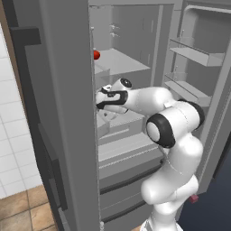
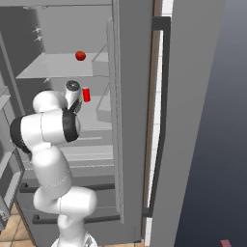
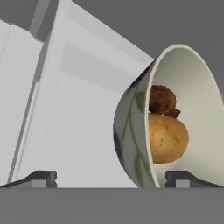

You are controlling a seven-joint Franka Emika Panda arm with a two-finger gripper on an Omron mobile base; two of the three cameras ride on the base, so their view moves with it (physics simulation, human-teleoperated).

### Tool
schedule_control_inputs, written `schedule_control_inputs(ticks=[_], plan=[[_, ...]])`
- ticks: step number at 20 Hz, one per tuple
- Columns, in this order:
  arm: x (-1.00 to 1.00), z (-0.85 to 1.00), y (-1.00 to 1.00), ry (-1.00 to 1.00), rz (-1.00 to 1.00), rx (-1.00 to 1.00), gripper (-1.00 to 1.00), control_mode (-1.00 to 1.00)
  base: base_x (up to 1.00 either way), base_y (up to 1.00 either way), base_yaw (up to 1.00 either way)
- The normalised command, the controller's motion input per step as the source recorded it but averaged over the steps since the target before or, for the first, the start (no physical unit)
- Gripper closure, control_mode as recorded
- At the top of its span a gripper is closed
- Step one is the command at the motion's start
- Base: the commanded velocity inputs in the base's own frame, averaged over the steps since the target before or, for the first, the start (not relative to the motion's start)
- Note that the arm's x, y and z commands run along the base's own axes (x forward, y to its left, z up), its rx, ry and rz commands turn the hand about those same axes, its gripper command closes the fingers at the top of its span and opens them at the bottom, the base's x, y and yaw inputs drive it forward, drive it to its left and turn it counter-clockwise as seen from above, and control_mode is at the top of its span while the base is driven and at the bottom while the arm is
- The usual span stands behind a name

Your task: Pick the chicken drumstick and potato from their plates and place them in the bowl. Then put the bowl in the fridge.

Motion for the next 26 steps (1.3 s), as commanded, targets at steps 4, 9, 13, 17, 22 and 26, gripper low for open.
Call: schedule_control_inputs(ticks=[4, 9, 13, 17, 22, 26], plan=[[-0.38, 0.24, -0.14, 0.0, 0.0, 0.01, -1.0, -1.0, 0.0, 0.0, 0.0], [-0.38, 0.44, -0.13, 0.0, 0.0, -0.01, -1.0, -1.0, 0.0, 0.0, 0.0], [-0.48, 0.4, -0.08, 0.0, 0.0, -0.08, -1.0, -1.0, 0.0, 0.0, 0.0], [-0.57, 0.39, -0.1, 0.0, 0.0, -0.08, -1.0, -1.0, 0.0, 0.0, 0.0], [-0.62, 0.37, -0.15, 0.0, -0.04, -0.05, -1.0, -1.0, 0.0, 0.0, 0.0], [-0.63, 0.23, -0.21, 0.01, -0.07, -0.1, -1.0, -1.0, 0.0, 0.0, 0.0]])
